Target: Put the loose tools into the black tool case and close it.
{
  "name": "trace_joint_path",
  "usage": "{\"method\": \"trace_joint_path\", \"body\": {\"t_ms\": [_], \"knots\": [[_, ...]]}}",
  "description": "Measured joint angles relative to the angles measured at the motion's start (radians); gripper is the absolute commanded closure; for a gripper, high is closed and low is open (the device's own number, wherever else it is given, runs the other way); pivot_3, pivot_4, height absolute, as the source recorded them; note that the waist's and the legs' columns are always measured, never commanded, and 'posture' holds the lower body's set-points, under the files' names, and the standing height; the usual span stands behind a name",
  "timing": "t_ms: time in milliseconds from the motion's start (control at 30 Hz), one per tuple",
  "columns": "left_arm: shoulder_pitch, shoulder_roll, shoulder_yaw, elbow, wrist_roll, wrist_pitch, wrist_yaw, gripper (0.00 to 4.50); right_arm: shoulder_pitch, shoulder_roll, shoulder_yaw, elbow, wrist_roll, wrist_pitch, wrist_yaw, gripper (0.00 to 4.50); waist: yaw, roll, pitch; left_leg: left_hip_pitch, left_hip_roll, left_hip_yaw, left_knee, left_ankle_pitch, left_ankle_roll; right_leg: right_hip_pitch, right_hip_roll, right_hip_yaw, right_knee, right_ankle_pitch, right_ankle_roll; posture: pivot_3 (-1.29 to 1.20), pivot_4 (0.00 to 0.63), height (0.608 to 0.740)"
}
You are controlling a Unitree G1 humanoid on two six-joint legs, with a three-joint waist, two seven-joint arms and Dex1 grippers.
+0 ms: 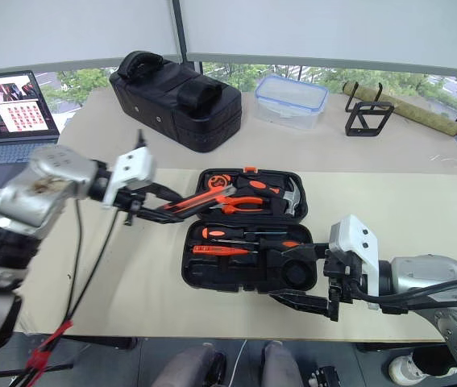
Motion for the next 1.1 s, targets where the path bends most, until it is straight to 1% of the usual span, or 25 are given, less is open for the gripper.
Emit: {"method": "trace_joint_path", "body": {"t_ms": [100, 167, 267, 367, 500, 667, 833, 967, 1033, 1067, 1100], "knots": [[-0.041, -0.064, -0.078, 0.001, 0.018, 0.011, -0.093, 2.83, 0.0, 0.002, -0.011, -0.001, 0.001, 0.0, -0.02, 0.0, -0.01, 0.0, 0.0, 0.0, 0.0, 0.0, 0.0, 0.0, 0.0, -0.001, 0.0, 0.001, 0.0, 0.0, 0.0, 0.0, 0.15, 0.722], [-0.057, -0.09, -0.135, -0.007, 0.039, 0.086, -0.109, 2.83, 0.001, 0.009, -0.012, -0.008, -0.003, 0.0, -0.037, 0.0, -0.014, 0.0, 0.0, -0.001, 0.0, 0.0, 0.0, 0.0, 0.0, -0.001, 0.0, 0.001, 0.001, 0.0, 0.0, 0.0, 0.15, 0.722], [-0.06, -0.112, -0.209, -0.036, 0.069, 0.158, -0.139, 2.83, 0.024, 0.029, -0.021, -0.035, 0.001, 0.0, -0.073, 0.0, -0.016, 0.0, 0.0, -0.003, 0.0, 0.0, 0.001, 0.0, 0.0, -0.004, 0.0, 0.001, 0.002, 0.0, 0.0, 0.0, 0.15, 0.722], [-0.065, -0.124, -0.256, -0.04, 0.115, 0.202, -0.141, 2.83, 0.075, 0.037, -0.03, -0.06, 0.002, 0.0, -0.082, 0.0, -0.015, 0.0, 0.0, -0.003, 0.0, 0.0, 0.002, 0.0, 0.001, -0.004, 0.0, 0.001, 0.003, 0.0, 0.0, 0.0, 0.15, 0.722], [-0.065, -0.146, -0.292, -0.051, 0.156, 0.227, -0.134, 2.83, 0.091, 0.048, -0.033, -0.077, 0.002, 0.0, -0.108, 0.0, -0.013, 0.0, 0.0, -0.003, 0.0, 0.0, 0.003, 0.0, 0.001, -0.004, 0.0, 0.001, 0.003, 0.0, 0.0, 0.0, 0.15, 0.722], [-0.066, -0.181, -0.307, -0.089, 0.195, 0.269, -0.097, 2.83, 0.093, 0.048, -0.034, -0.078, -0.001, -0.001, -0.115, 0.0, -0.009, 0.0, 0.0, -0.003, 0.0, 0.0, 0.003, 0.0, 0.001, -0.004, 0.0, 0.002, 0.003, 0.0, 0.0, 0.0, 0.15, 0.722], [-0.065, -0.181, -0.323, -0.127, 0.226, 0.276, -0.085, 2.83, 0.105, 0.048, -0.052, -0.084, -0.001, -0.001, -0.113, 0.0, -0.007, 0.0, 0.0, -0.002, 0.0, 0.0, 0.003, 0.0, 0.001, -0.004, 0.0, 0.002, 0.004, 0.0, 0.0, 0.0, 0.15, 0.722], [-0.057, -0.17, -0.333, -0.164, 0.231, 0.323, -0.084, 2.83, 0.11, 0.047, -0.055, -0.085, -0.002, -0.002, -0.107, 0.0, -0.004, 0.0, 0.0, -0.002, 0.0, 0.0, 0.003, 0.0, 0.001, -0.003, 0.001, 0.002, 0.004, 0.0, 0.0, 0.0, 0.15, 0.722], [-0.049, -0.169, -0.334, -0.181, 0.23, 0.343, -0.082, 1.83, 0.11, 0.047, -0.055, -0.084, -0.006, -0.002, -0.106, 0.0, -0.003, 0.0, 0.0, -0.002, 0.0, 0.0, 0.003, 0.0, 0.001, -0.003, 0.001, 0.002, 0.004, 0.0, 0.0, 0.0, 0.15, 0.722], [-0.047, -0.17, -0.335, -0.188, 0.228, 0.36, -0.079, 1.71, 0.107, 0.047, -0.053, -0.082, -0.011, -0.002, -0.106, 0.0, -0.003, 0.0, 0.0, -0.001, 0.0, 0.0, 0.003, 0.0, 0.001, -0.003, 0.001, 0.002, 0.004, 0.0, 0.0, 0.0, 0.15, 0.722], [-0.041, -0.17, -0.338, -0.189, 0.226, 0.384, -0.077, 1.32, 0.1, 0.047, -0.05, -0.078, -0.014, -0.003, -0.106, 0.0, -0.002, 0.0, 0.0, -0.002, 0.0, 0.0, 0.003, 0.0, 0.001, -0.003, 0.001, 0.002, 0.004, 0.0, 0.0, 0.0, 0.15, 0.722]]}}
